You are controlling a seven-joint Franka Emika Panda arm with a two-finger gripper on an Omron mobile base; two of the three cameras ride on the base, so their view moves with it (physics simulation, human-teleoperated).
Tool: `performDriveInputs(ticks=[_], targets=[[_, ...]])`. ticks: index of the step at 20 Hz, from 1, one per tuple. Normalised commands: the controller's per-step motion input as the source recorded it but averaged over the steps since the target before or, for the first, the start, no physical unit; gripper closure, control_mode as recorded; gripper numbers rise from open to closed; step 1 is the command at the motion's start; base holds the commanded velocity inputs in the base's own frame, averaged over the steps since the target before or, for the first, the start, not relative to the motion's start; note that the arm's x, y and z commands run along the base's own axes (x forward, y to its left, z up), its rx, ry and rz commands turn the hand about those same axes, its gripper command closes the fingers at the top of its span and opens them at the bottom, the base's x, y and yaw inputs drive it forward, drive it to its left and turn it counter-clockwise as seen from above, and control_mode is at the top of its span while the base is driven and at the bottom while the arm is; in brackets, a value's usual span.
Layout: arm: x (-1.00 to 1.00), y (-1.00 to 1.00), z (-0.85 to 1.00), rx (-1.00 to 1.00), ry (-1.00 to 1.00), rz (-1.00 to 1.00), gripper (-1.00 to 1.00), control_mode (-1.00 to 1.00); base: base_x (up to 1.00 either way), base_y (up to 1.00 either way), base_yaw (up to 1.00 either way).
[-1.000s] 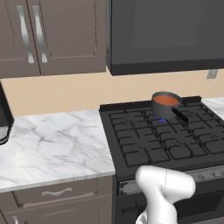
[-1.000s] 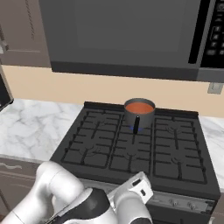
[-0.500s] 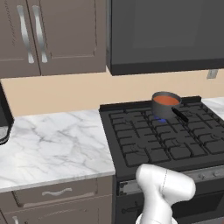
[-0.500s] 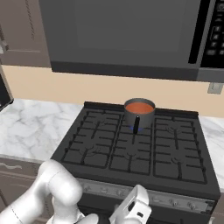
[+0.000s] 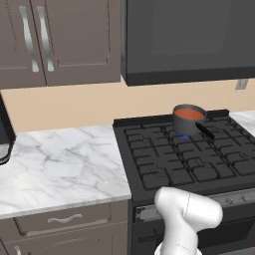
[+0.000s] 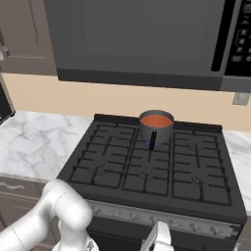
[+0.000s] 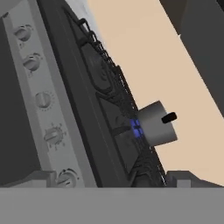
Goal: Wait until the marinara sauce is simmered to a deep red color and then turn off the stove.
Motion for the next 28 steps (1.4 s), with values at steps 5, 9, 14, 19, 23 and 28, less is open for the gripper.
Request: performDriveInputs(ticks=[5,9,14,19,23,28], targets=[[0.37,-0.05,-0.18,-0.05,-0.05,0.01,-1.00,-1.00,0.00,0.00,0.00],[0.29,-0.21,-0.01,0.00,-0.03,0.00,-1.00,-1.00,0.00,0.00,0.00],[0.03,-0.52,-0.14,0.00,-0.03,0.00,-1.00,-1.00,0.00,0.00,0.00],[0.00,-0.46,-0.29,-0.01,-0.03,0.00,-1.00,-1.00,0.00,0.00,0.00],[0.05,-0.27,-0.37,-0.05,-0.03,0.00,-1.00,-1.00,0.00,0.00,0.00],[0.05,-0.08,-0.31,-0.04,-0.06,0.00,-1.00,-1.00,0.00,0.00,0.00]])
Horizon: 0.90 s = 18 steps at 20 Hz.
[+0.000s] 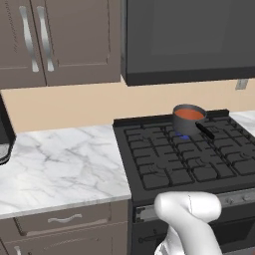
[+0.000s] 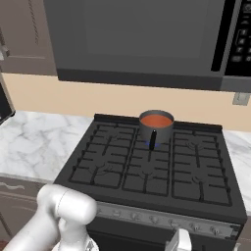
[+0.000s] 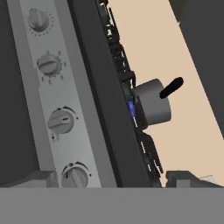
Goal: Wait until the marinara sauce is simmered to a deep red color and then turn off the stove.
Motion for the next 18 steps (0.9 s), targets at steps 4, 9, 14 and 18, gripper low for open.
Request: performDriveInputs(ticks=[4,9,14,18], targets=[[0.07,0.00,-0.16,-0.02,-0.07,0.00,-1.00,-1.00,0.00,0.00,0.00],[0.05,0.01,-0.01,-0.04,-0.03,0.02,-1.00,-1.00,0.00,0.00,0.00],[0.15,0.08,0.00,-0.03,-0.01,0.02,-1.00,-1.00,0.00,0.00,0.00],[0.21,0.16,0.00,-0.01,0.00,0.00,-1.00,-1.00,0.00,0.00,0.00]])
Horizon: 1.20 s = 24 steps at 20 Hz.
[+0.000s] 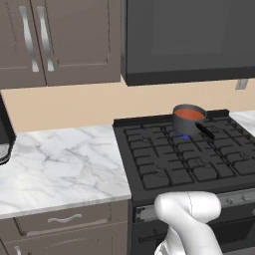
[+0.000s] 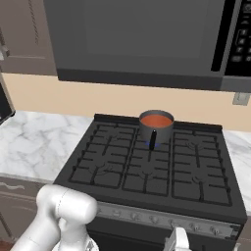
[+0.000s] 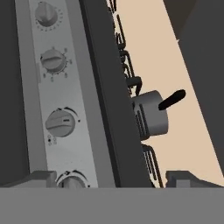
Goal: Wait until the marinara sauce is simmered to a deep red color and then turn off the stove.
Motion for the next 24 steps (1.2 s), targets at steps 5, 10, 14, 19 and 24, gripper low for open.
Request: performDriveInputs(ticks=[5,10,14,19,24], targets=[[0.24,0.15,0.00,0.00,0.00,0.00,-1.00,-1.00,0.00,0.00,0.00],[0.14,-0.05,-0.06,0.00,0.00,0.00,-1.00,-1.00,0.00,0.00,0.00],[0.34,0.00,-0.06,0.00,0.00,-0.02,-1.00,-1.00,0.00,0.00,0.00],[0.22,-0.03,-0.12,0.00,0.00,-0.03,-1.00,-1.00,0.00,0.00,0.00],[0.00,-0.27,-0.22,0.00,0.00,0.00,-1.00,-1.00,0.00,0.00,0.00]])
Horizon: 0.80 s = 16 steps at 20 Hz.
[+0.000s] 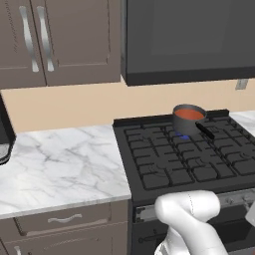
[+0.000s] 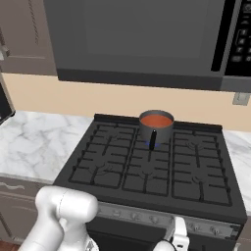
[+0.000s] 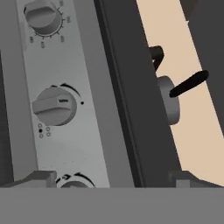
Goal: Wait until the marinara sauce is simmered to a deep red color and then turn off the stove.
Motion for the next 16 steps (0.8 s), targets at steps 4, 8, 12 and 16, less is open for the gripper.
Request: performDriveInputs(ticks=[4,8,12,16], targets=[[0.00,-0.25,-0.20,-0.01,0.00,0.00,-1.00,-1.00,0.00,0.00,0.00],[0.06,-0.04,-0.16,-0.03,0.00,0.00,-1.00,-1.00,0.00,0.00,0.00],[0.07,0.00,-0.17,-0.07,0.00,0.00,-1.00,-1.00,0.00,0.00,0.00],[0.10,0.01,-0.15,-0.05,0.00,0.00,-1.00,-1.00,0.00,0.00,0.00]])
